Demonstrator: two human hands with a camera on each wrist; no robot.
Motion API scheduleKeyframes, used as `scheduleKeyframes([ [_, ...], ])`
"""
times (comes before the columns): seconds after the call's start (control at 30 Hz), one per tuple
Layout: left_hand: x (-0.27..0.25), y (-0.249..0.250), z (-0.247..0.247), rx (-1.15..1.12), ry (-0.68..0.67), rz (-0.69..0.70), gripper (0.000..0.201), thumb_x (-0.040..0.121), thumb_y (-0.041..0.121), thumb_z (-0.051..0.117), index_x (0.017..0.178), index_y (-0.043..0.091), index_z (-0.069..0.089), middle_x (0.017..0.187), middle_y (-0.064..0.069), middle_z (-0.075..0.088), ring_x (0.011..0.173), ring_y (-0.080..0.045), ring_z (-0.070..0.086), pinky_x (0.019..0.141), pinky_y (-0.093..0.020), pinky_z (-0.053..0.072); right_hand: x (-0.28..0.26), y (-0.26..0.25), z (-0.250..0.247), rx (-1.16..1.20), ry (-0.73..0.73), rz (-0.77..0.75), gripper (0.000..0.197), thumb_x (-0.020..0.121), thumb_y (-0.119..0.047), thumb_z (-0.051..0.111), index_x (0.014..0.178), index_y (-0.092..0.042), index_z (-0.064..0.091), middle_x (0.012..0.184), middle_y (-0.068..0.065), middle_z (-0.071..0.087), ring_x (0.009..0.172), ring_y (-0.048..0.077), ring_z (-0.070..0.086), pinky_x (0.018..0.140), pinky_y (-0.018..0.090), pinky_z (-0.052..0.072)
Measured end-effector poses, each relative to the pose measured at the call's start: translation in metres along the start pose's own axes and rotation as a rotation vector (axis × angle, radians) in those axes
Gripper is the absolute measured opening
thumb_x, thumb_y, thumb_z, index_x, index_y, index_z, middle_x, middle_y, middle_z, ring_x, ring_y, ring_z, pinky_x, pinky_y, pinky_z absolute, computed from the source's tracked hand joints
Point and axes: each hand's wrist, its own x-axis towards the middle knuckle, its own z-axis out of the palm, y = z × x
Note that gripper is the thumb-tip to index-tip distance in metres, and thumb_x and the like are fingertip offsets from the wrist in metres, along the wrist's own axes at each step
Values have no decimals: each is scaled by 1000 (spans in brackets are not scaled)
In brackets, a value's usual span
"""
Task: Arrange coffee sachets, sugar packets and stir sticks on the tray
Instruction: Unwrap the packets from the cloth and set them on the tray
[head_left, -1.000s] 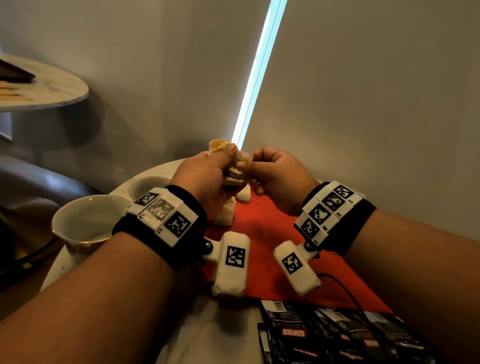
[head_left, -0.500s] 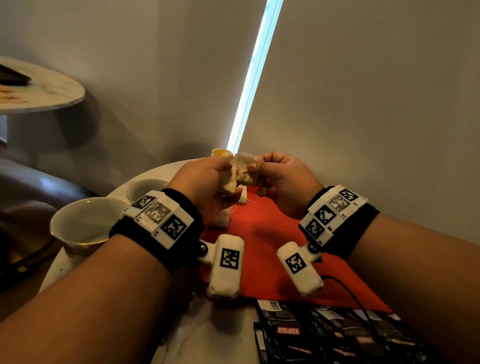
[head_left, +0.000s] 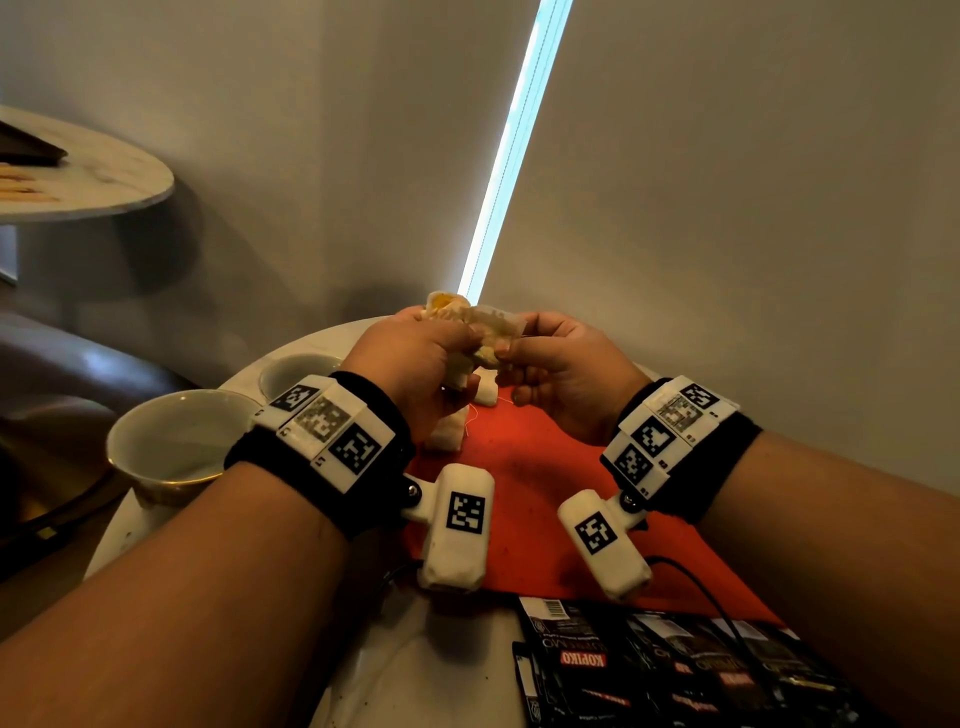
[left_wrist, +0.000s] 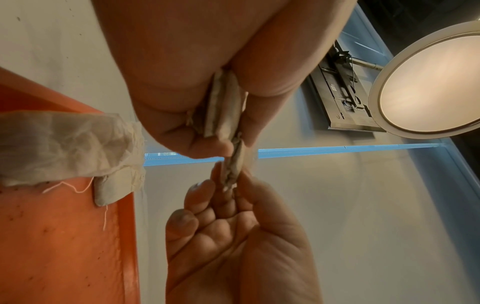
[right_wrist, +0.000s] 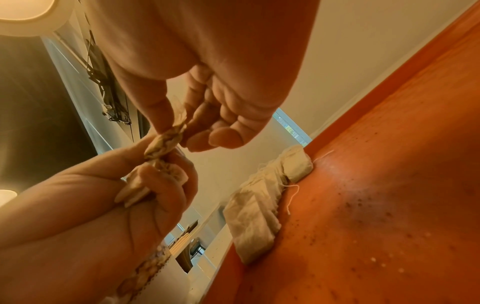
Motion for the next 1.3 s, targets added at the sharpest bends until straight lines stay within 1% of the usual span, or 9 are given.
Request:
scheduleKeyframes([
  [0.1, 5, 0, 0, -51, 5, -13, 29, 95, 17, 66, 123, 12, 61, 113, -17, 65, 88, -24, 59, 53, -27, 54, 3, 5, -4, -29, 30, -4, 16, 89, 5, 63, 95, -10, 61, 77, 8, 69, 60, 17, 60, 50, 25, 47],
  [0.17, 9, 0, -1, -98, 42, -14, 30, 96, 16, 66, 124, 13, 59, 109, -16, 63, 85, -23, 60, 54, -28, 54, 6, 8, -7, -39, 56, 6, 17, 88, 5, 64, 96, -10, 61, 78, 8, 69, 58, 16, 60, 52, 27, 44],
  [0.3, 14, 1, -3, -151, 94, -9, 9, 96, 13, 59, 105, 14, 58, 99, -13, 60, 77, -20, 61, 64, -34, 54, 17, 16, -19, -59, 155, 52, 19, 89, 6, 65, 97, -11, 61, 84, 10, 72, 58, 15, 62, 52, 28, 42],
  [0.47, 17, 4, -2, -289, 151, 90, 11, 89, 5, 49, 95, 12, 54, 97, -11, 55, 76, -20, 59, 57, -29, 52, 38, 28, -36, -190, 313, 164, 22, 91, 10, 59, 95, -12, 58, 89, 13, 70, 64, 19, 66, 52, 30, 48],
  [0.57, 19, 6, -1, -325, 146, 122, 16, 91, -1, 45, 93, 13, 53, 109, -15, 55, 87, -24, 59, 67, -31, 55, 48, 33, -37, -241, 289, 265, 26, 91, 15, 54, 91, -11, 53, 79, 12, 64, 61, 22, 64, 52, 32, 48],
  [0.87, 16, 7, 0, -425, 96, 106, 20, 93, -1, 43, 107, 10, 52, 98, -16, 57, 84, -24, 62, 59, -31, 57, 67, 47, -21, -338, 208, 455, 23, 94, 16, 47, 89, -6, 52, 77, 15, 60, 62, 23, 64, 43, 27, 51],
  [1.0, 15, 8, 1, -411, 98, 103, 17, 94, 0, 43, 104, 9, 52, 96, -16, 57, 83, -24, 62, 61, -31, 58, 68, 47, -19, -326, 182, 486, 19, 96, 12, 51, 87, -4, 52, 78, 15, 61, 67, 22, 63, 53, 26, 51],
  [1.17, 16, 6, 2, -414, 94, 94, 17, 93, -1, 44, 103, 11, 52, 101, -16, 58, 86, -24, 63, 59, -30, 57, 66, 50, -23, -301, 202, 509, 18, 94, 10, 57, 89, -6, 53, 77, 12, 62, 66, 20, 63, 50, 24, 53],
  [1.3, 16, 6, 2, -415, 86, 81, 15, 94, -1, 44, 101, 10, 52, 99, -16, 59, 86, -24, 64, 58, -30, 57, 68, 49, -21, -398, 172, 531, 14, 93, 4, 64, 86, -6, 56, 74, 11, 62, 64, 17, 60, 55, 23, 52],
])
